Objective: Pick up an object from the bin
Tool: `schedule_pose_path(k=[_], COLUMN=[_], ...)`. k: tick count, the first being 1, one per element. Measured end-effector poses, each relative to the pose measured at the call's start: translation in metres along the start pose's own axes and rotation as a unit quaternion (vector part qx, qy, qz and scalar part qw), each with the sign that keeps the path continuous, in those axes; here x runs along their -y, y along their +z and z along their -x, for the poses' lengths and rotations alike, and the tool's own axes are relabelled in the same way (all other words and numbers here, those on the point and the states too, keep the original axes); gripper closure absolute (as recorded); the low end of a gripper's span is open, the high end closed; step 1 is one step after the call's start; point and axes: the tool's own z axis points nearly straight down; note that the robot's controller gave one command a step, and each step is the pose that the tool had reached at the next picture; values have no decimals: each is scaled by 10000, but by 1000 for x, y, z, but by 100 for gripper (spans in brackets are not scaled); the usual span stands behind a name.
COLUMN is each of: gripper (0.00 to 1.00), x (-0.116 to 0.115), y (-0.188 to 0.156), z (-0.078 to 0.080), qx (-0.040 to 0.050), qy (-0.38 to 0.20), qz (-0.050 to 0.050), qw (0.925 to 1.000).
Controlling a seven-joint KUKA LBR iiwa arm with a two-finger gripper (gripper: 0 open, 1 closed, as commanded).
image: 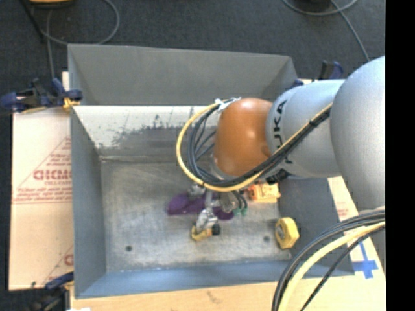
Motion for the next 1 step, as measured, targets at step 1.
schedule_pose_path(k=[1], gripper=[100], x=[17], y=[-199], z=[-32], qx=[122], qy=[32], qz=[6], qw=[9999])
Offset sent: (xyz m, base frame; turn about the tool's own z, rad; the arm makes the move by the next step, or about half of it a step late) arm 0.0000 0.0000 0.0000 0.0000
